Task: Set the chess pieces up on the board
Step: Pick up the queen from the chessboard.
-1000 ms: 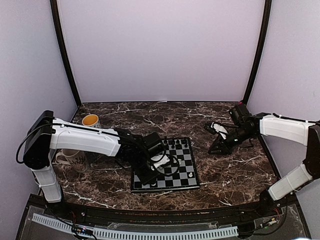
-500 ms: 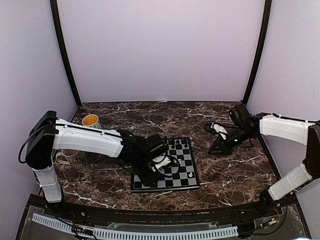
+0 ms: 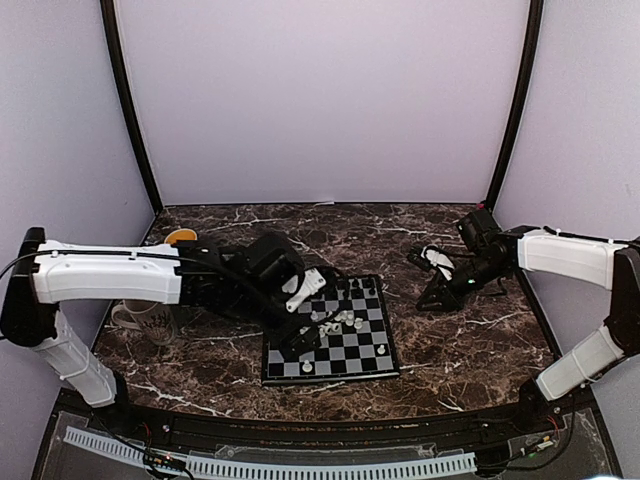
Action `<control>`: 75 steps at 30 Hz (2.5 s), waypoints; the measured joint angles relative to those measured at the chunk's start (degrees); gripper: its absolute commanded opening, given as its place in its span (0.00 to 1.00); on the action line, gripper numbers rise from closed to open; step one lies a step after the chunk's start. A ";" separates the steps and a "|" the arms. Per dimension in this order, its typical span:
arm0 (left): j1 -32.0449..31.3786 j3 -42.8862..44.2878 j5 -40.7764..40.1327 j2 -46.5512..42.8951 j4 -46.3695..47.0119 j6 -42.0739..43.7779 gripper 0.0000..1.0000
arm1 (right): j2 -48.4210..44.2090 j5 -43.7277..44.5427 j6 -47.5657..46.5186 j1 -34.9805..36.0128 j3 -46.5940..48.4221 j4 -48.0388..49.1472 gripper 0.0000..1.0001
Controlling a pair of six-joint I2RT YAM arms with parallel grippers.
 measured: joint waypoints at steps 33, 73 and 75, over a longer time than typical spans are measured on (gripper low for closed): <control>18.34 2.62 3.63 -2.03 7.78 1.16 0.39 | -2.01 1.97 -0.44 0.00 0.52 -0.42 0.24; 7.85 9.25 2.14 14.73 -7.74 0.76 0.08 | 0.37 2.82 -1.49 0.00 0.52 -1.16 0.25; 7.85 9.25 2.45 14.73 -7.69 0.96 0.05 | 0.48 2.80 -1.49 0.00 0.52 -1.27 0.24</control>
